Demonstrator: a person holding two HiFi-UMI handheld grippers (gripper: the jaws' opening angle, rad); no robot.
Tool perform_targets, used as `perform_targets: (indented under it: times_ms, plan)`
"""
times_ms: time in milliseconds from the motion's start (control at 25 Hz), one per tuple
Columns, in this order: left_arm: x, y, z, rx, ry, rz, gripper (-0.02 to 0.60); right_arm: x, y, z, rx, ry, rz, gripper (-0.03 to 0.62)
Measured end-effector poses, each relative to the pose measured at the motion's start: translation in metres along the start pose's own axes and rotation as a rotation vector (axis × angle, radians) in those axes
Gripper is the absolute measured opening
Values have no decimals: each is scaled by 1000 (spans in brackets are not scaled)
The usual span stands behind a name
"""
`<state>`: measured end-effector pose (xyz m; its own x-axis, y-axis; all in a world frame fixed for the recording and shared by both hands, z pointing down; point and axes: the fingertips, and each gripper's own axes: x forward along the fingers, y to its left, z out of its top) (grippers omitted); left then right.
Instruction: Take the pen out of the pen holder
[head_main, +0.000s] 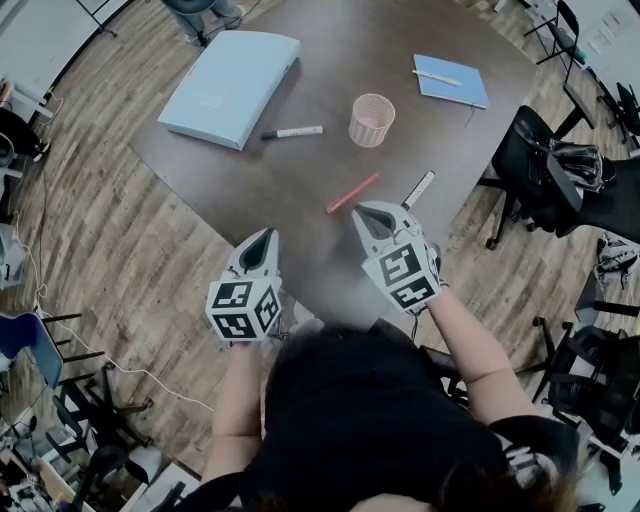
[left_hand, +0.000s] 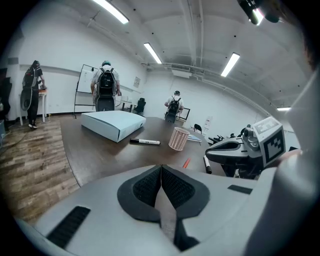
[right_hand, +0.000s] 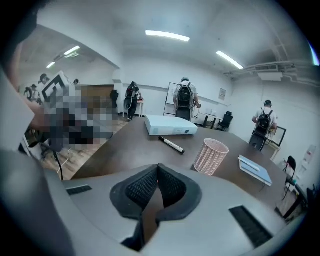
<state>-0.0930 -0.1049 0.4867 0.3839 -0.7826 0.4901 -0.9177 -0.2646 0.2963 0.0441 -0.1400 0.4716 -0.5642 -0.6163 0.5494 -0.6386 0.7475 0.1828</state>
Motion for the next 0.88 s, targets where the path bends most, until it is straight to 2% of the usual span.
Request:
perform_targets:
  times_ms: [200,880]
  plan:
    - [-2,-2,1,-2,-6,5,29,-4,-7,-2,118,-7,7,18]
    - [-6,-4,1,-2,-4,12,29,-2,-12,-12,195,26,-13,17]
